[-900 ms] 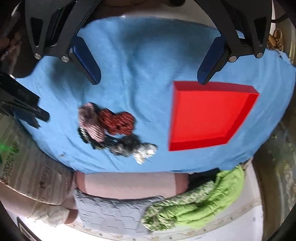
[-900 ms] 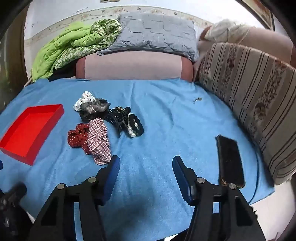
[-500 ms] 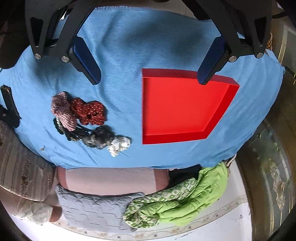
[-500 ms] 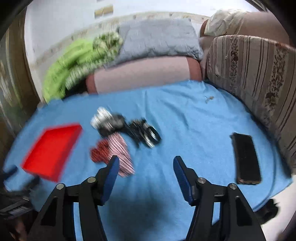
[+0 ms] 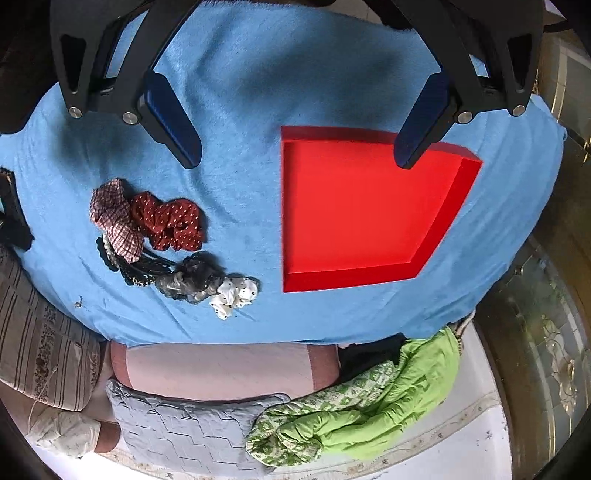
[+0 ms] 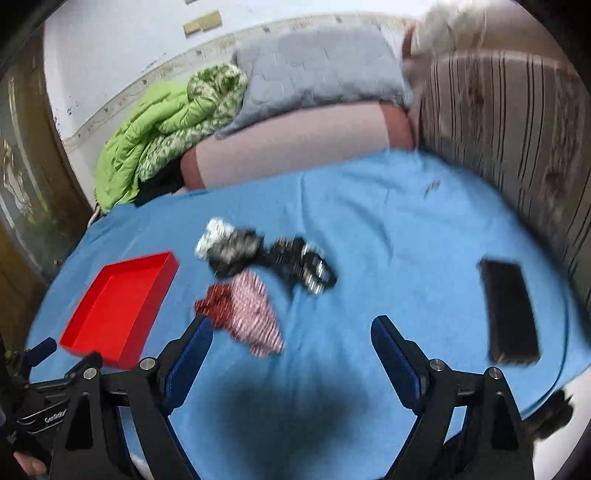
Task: Organize jewelry
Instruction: 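Move both tools toward the pile of scrunchies beside the red tray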
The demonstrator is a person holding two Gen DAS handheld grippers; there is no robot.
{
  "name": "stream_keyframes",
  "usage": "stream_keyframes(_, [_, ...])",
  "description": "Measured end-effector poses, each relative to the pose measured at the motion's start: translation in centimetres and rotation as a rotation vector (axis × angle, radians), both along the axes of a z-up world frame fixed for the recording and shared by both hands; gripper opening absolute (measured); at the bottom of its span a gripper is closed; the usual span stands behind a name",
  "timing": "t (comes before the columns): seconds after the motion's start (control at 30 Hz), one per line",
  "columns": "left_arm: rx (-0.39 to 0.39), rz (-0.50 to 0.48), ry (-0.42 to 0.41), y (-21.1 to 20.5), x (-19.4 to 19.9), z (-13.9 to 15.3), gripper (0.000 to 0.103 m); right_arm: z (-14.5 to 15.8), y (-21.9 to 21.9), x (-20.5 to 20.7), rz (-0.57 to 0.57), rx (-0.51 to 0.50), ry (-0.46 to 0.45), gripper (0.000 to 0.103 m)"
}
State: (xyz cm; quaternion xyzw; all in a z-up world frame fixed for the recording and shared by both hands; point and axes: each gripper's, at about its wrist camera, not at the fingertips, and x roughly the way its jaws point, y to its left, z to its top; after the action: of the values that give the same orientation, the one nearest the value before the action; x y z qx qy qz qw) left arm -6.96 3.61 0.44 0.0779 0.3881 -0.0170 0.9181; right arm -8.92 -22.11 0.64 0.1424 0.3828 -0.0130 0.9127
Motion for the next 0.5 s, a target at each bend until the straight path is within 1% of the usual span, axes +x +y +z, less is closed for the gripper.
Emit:
stream_keyframes(0.07, [-0.015, -0.006, 0.007, -0.2, 0.6, 0.0, 0.103, -1.0, 0.0, 1.3, 0.036, 0.037, 0.057, 0.091])
stream_keyframes(0.1, [-0.019, -0.009, 0.008, -0.4, 1.0, 0.1, 0.103, -1.4, 0.2, 1.6, 0.038, 0.033, 0.065, 0.091])
stream_keyframes(0.23, [-0.016, -0.023, 0.007, -1.2, 2.5, -0.2, 0.103, -2.4, 2.0, 2.0, 0.057, -0.052, 0.030, 0.091])
stream_keyframes(0.37, [-0.020, -0.051, 0.014, -2.1, 3.9, -0.8, 0.103, -3.2, 3.6, 2.2, 0.072, -0.104, 0.003, 0.091])
stream_keyframes(0.5, [-0.055, -0.069, 0.038, -2.6, 5.1, -1.5, 0.103, -3.5, 4.3, 2.9, 0.071, -0.164, -0.009, 0.091])
